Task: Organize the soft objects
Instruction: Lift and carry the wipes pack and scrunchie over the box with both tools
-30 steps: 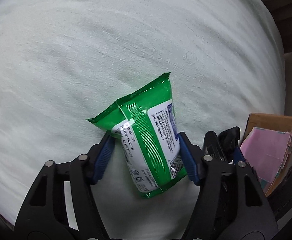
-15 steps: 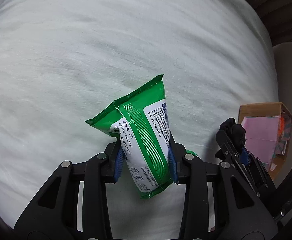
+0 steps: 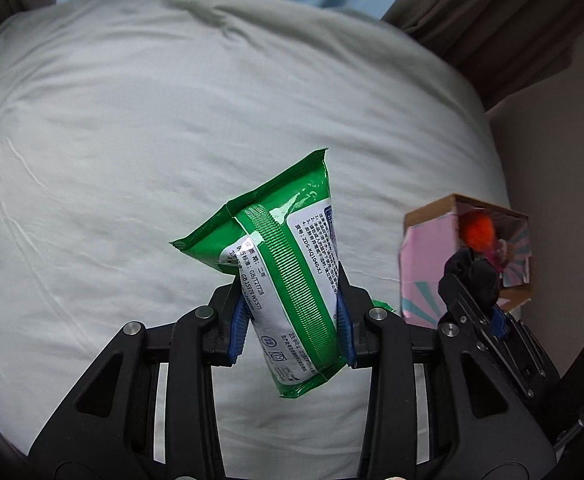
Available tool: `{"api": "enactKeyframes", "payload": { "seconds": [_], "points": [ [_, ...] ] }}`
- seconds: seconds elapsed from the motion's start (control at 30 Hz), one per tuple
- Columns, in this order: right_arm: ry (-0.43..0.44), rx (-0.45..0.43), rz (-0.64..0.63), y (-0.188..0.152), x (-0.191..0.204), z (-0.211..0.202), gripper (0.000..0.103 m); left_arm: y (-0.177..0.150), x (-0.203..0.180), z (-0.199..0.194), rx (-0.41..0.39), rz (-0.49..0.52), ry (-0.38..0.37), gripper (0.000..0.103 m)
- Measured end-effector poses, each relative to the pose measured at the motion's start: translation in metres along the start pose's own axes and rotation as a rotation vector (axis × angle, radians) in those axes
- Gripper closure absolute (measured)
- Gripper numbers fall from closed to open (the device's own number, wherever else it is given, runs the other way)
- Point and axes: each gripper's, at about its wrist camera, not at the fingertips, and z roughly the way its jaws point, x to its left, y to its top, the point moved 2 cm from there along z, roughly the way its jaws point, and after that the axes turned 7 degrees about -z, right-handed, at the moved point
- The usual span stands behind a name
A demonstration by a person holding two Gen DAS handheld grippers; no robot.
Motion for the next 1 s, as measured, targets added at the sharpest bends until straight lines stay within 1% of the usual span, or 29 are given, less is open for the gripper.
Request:
{"api": "enactKeyframes", "payload": {
  "seconds": [0.17, 0.27, 0.33, 0.43, 0.5, 0.67, 0.77, 0.9, 1.0],
  "points": [
    [0.010, -0.057, 0.024, 0.006, -0.014, -0.065, 0.079, -0.010, -0.024, -0.050, -0.055, 0.047, -0.035, 0.070],
    [0.008, -0.087, 0.027, 0.015, -0.026, -0.095, 0.079, -0.019, -0.051, -0.076, -0.080, 0.093, -0.054, 0.070],
    [0.004, -0.113, 0.038, 0.018, -0.041, -0.119, 0.079, -0.022, -0.072, -0.087, -0.097, 0.125, -0.062, 0.070],
    [-0.009, -0.140, 0.046, 0.021, -0.064, -0.141, 0.079, -0.028, -0.104, -0.103, -0.121, 0.159, -0.079, 0.070],
    [-0.015, -0.158, 0.051, 0.024, -0.086, -0.156, 0.079, -0.034, -0.127, -0.109, -0.136, 0.183, -0.086, 0.070],
    [-0.012, -0.183, 0.042, 0.034, -0.139, -0.177, 0.079, -0.048, -0.185, -0.112, -0.165, 0.218, -0.087, 0.070],
    [0.003, -0.186, 0.025, 0.040, -0.171, -0.181, 0.079, -0.056, -0.219, -0.103, -0.174, 0.210, -0.082, 0.070],
    [0.029, -0.182, -0.004, 0.053, -0.221, -0.178, 0.079, -0.062, -0.264, -0.079, -0.168, 0.199, -0.061, 0.070],
    [0.042, -0.168, -0.020, 0.061, -0.253, -0.168, 0.079, -0.067, -0.286, -0.057, -0.153, 0.188, -0.045, 0.070]
  ]
}}
